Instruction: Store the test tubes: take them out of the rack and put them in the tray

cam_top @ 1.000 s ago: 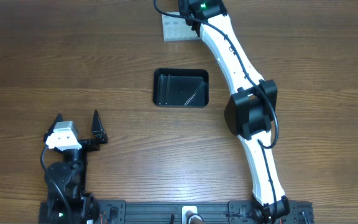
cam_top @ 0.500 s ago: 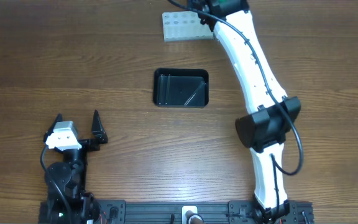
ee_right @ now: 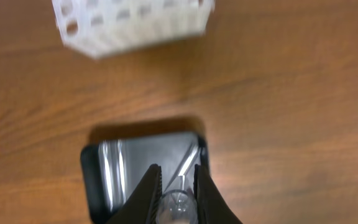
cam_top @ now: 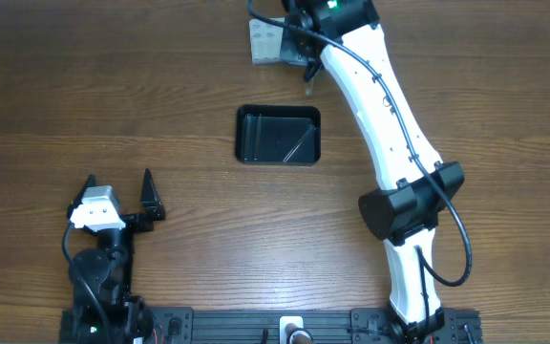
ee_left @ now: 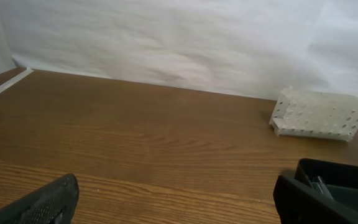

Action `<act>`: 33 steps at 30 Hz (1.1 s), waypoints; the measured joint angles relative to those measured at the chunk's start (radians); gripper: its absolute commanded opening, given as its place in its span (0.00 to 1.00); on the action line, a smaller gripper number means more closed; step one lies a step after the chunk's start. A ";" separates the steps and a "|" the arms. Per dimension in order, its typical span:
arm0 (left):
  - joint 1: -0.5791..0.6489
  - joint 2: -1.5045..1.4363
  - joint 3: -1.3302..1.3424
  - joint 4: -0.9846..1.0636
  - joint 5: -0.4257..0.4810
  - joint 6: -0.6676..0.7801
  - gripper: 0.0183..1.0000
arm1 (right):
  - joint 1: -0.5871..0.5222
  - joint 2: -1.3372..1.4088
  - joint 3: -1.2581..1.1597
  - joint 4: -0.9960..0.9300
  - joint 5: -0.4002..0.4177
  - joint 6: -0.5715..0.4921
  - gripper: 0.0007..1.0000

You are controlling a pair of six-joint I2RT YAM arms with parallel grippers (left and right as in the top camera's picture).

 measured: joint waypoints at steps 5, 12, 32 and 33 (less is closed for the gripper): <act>0.000 0.000 0.000 0.000 0.000 0.000 1.00 | 0.002 0.000 -0.001 -0.074 -0.052 0.059 0.12; 0.000 0.000 0.000 0.000 0.000 0.000 1.00 | 0.002 0.012 -0.066 -0.085 -0.102 0.089 0.12; 0.000 0.000 0.000 0.000 0.000 0.000 1.00 | 0.010 0.187 -0.090 -0.057 -0.238 0.099 0.12; 0.000 0.000 0.000 0.000 0.000 0.000 1.00 | 0.010 0.193 -0.090 -0.057 -0.246 0.100 0.12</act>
